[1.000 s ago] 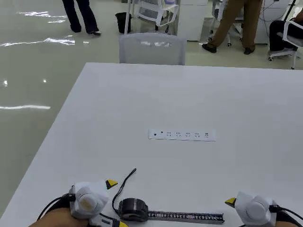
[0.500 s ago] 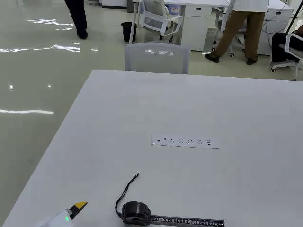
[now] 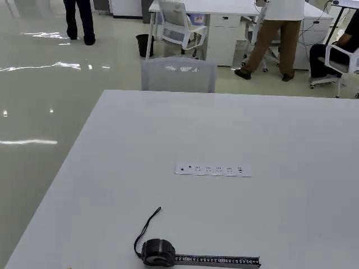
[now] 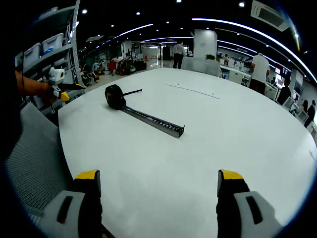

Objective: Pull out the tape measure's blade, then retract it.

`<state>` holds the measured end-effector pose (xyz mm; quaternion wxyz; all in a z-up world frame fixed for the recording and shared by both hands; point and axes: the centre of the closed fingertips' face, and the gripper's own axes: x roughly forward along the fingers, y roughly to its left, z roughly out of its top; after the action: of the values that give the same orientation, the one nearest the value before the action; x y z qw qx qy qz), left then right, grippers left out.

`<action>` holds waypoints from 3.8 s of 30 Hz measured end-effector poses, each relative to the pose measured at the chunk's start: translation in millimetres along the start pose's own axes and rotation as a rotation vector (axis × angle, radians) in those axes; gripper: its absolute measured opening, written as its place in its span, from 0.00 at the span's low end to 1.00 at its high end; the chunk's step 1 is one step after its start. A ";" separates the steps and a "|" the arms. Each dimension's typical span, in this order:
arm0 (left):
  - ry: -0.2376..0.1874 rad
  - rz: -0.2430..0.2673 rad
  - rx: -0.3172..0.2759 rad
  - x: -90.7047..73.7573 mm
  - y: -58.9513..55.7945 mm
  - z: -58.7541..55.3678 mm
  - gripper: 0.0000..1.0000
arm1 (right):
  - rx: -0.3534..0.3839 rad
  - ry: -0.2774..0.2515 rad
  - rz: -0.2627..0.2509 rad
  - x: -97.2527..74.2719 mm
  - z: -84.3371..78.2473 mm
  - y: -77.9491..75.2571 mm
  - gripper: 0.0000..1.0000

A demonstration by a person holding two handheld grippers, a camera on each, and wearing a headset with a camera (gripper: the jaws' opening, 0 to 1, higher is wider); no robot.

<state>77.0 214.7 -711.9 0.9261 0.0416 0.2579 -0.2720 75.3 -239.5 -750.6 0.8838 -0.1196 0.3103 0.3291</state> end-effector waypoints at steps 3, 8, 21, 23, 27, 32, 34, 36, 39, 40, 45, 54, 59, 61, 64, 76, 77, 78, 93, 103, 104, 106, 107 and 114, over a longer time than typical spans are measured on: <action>0.000 0.010 0.016 -9.1 4.6 -3.0 0.99 | 0.042 -0.015 -0.012 -10.4 -1.4 2.9 1.00; 0.001 0.022 0.019 -17.9 10.3 -7.8 0.99 | 0.055 -0.042 -0.042 -22.2 -3.9 1.4 1.00; -0.014 0.032 0.008 -23.6 1.0 -18.0 0.99 | 0.099 -0.011 -0.058 -39.2 -23.8 3.7 1.00; -0.014 0.040 0.004 -25.2 -0.3 -16.1 0.99 | 0.105 -0.005 -0.061 -39.5 -27.1 2.6 1.00; -0.018 0.051 0.005 -25.9 6.7 -16.4 0.99 | 0.107 -0.003 -0.066 -40.1 -27.9 3.0 1.00; -0.038 0.071 0.003 -26.6 8.2 -5.8 0.99 | 0.109 -0.004 -0.058 -39.9 -26.6 5.7 1.00; -0.042 0.069 0.002 -26.2 7.1 -3.6 0.99 | 0.105 -0.004 -0.056 -39.7 -28.5 4.7 1.00; -0.044 0.067 0.007 -25.8 4.4 -0.9 0.99 | 0.101 -0.005 -0.056 -40.0 -28.4 4.8 1.00; -0.054 0.062 -0.002 -25.2 0.9 5.2 0.99 | 0.101 -0.005 -0.053 -40.1 -28.2 5.6 1.00; -0.054 0.062 0.002 -24.7 -0.2 6.6 0.99 | 0.100 -0.005 -0.052 -40.0 -28.3 5.5 1.00; -0.047 0.039 0.028 -18.9 -7.3 9.5 0.99 | 0.086 -0.012 -0.056 -39.3 -26.9 3.5 1.00; -0.034 0.046 0.062 -5.1 -10.0 -0.5 0.95 | 0.025 -0.024 -0.047 -34.0 -12.0 2.2 1.00; -0.038 0.053 0.052 4.3 -9.6 4.6 0.99 | -0.014 -0.013 -0.032 -25.3 -8.5 -2.8 1.00; -0.040 0.047 0.038 8.1 -11.6 7.6 0.99 | -0.035 -0.003 -0.027 -21.7 -6.8 -4.3 1.00; -0.012 0.067 0.034 16.8 -12.0 7.8 0.99 | -0.075 0.016 -0.007 -14.6 -3.0 -6.8 1.00; -0.029 0.095 0.031 38.8 -24.0 18.0 0.99 | -0.142 0.054 0.034 0.7 11.3 -15.8 0.97; -0.024 0.098 0.027 41.8 -24.3 17.5 0.99 | -0.158 0.060 0.039 2.4 12.2 -18.6 0.97; -0.023 0.102 0.024 43.3 -24.6 18.0 0.99 | -0.166 0.064 0.043 3.5 13.0 -19.7 0.97; -0.031 0.147 -0.038 68.7 -22.6 24.2 0.99 | -0.344 0.132 0.128 31.2 42.1 -32.1 0.92; -0.043 0.187 -0.053 73.8 -23.1 28.9 0.99 | -0.430 0.163 0.203 51.9 68.7 -37.9 0.90; -0.050 0.200 -0.049 73.9 -19.3 30.3 0.99 | -0.446 0.173 0.214 54.3 70.8 -39.4 0.89; -0.057 0.212 -0.044 76.7 -20.1 34.0 0.99 | -0.463 0.172 0.221 58.8 75.2 -42.4 0.86; -0.061 0.221 -0.037 79.0 -20.7 36.6 0.99 | -0.470 0.173 0.226 62.1 79.0 -43.5 0.85; -0.071 0.228 -0.058 93.7 -27.4 41.0 0.99 | -0.661 0.291 0.296 78.1 81.3 -51.8 0.82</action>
<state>148.6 137.3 -721.6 0.9604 0.0344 0.2265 -0.1587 193.6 -205.2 -735.9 0.6874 -0.3970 0.3234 0.5150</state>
